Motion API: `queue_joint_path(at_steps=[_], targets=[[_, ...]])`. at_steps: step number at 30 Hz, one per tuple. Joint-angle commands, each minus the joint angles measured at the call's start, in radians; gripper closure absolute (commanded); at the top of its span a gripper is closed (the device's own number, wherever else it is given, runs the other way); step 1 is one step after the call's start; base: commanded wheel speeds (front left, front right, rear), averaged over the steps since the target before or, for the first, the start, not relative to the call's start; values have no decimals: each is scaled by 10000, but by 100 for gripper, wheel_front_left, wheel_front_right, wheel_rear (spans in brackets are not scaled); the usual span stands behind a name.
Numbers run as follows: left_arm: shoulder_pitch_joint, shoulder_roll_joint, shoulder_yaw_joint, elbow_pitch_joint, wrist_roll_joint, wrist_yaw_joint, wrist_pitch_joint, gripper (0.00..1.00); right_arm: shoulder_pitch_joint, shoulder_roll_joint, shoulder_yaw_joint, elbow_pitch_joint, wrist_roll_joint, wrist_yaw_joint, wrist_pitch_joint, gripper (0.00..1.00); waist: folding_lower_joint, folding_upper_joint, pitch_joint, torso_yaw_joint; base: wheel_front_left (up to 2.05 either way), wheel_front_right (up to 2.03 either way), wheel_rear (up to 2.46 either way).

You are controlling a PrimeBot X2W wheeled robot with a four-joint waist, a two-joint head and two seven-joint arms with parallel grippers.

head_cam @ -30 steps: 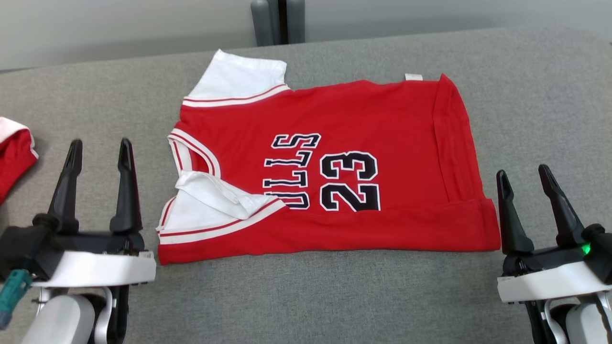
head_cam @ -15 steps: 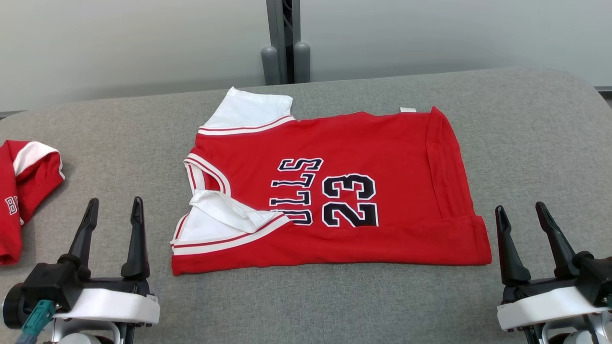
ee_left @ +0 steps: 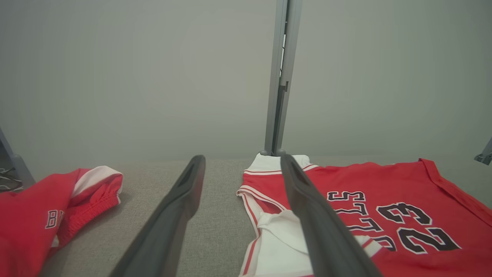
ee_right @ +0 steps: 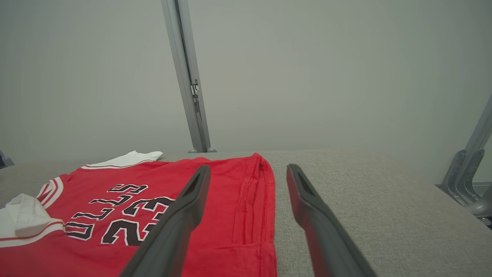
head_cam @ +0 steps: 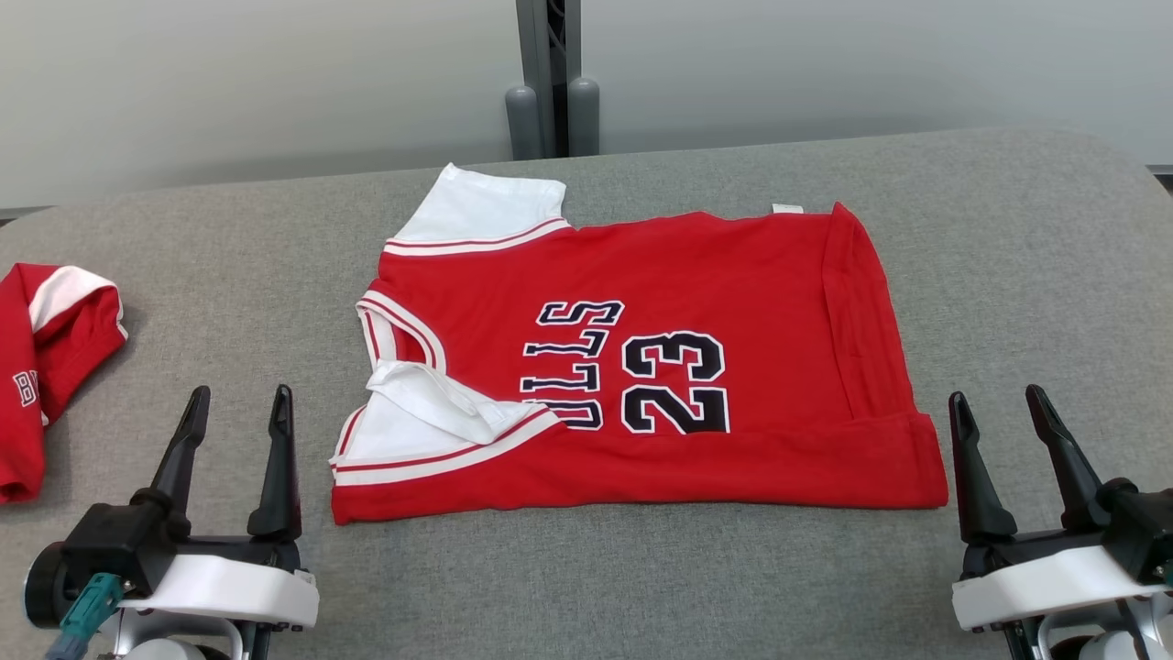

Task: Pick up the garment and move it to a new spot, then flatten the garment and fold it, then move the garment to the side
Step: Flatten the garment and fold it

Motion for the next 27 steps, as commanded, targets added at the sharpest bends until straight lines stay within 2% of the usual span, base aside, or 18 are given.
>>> queue_joint_path(at_steps=[1,6,11,17,27], targets=[[-133,28,-31,16,36,-64,-35,0,-124,-36,-51,24,-43,2,31,0,0,0,46,20,0,0,0],[-493,32,-448,312,111,-325,306,0,-326,-109,-5,175,18,2,185,0,0,0,309,59,0,0,0],[-769,-142,-832,1346,-187,-780,744,0,-576,-250,273,957,101,2,459,0,0,0,663,-24,0,0,0],[-835,-481,-839,2750,-859,-1285,770,0,-754,-289,435,2310,335,2,605,0,0,0,1044,-122,0,0,0],[-1155,-984,-718,4122,-2234,-1945,1882,0,-1414,-257,714,3733,706,2,613,0,0,0,1431,-77,0,0,0]])
